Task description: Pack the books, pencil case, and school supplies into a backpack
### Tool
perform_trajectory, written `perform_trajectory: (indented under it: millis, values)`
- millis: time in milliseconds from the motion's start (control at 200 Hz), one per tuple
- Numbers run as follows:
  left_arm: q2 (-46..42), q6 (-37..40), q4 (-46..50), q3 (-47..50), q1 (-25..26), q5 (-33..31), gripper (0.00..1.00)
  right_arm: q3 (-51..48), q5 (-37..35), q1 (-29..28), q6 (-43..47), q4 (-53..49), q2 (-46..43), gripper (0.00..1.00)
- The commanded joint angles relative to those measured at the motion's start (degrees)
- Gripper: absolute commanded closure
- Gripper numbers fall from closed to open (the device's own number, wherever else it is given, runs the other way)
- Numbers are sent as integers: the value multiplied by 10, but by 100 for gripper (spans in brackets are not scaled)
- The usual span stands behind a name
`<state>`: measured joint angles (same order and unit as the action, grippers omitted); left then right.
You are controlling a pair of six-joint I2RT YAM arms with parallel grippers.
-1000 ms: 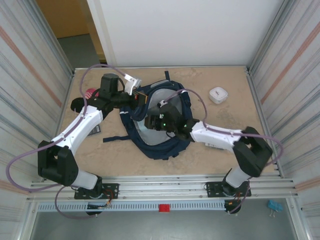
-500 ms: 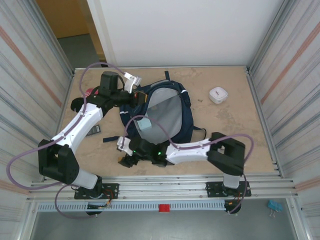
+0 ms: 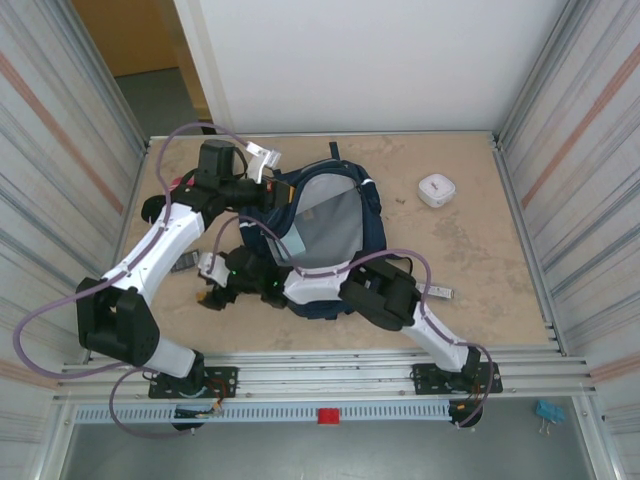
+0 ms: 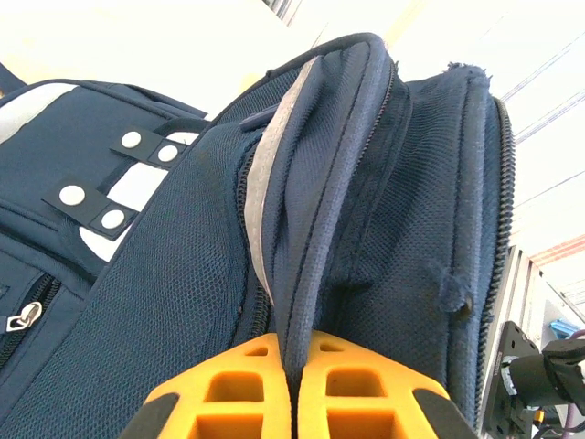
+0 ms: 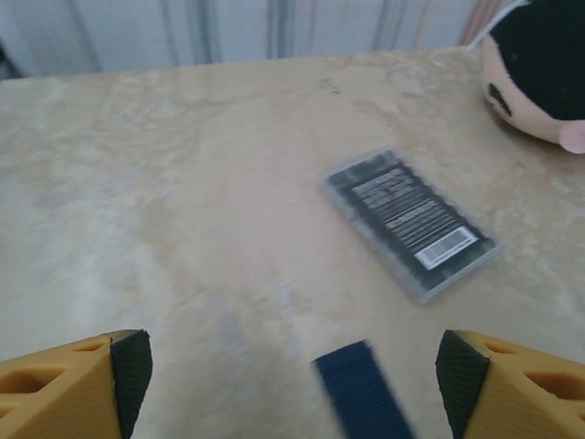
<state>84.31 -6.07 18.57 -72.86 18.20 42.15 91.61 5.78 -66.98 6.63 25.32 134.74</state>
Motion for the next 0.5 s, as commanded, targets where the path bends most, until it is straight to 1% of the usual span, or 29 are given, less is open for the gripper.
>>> perform_trajectory:
  millis: [0,35,140,165,311,496]
  values:
    - [-7,-12,-52,-40,-7,26,100,66,16,17,-8,-3,54,15]
    - [-6,-15,-54,-40,-7,25,100,91,15,19,-9,-15,69,13]
    - [-6,-19,-60,-40,-7,22,100,153,21,26,-9,-49,116,11]
    - [-6,-21,-61,-40,-7,22,100,183,20,26,-10,-58,127,10]
    - [-6,-25,-68,-39,-7,23,100,280,37,28,-7,-117,185,10]
    - [1,-27,-71,-43,-7,25,100,387,11,32,-13,-162,249,6]
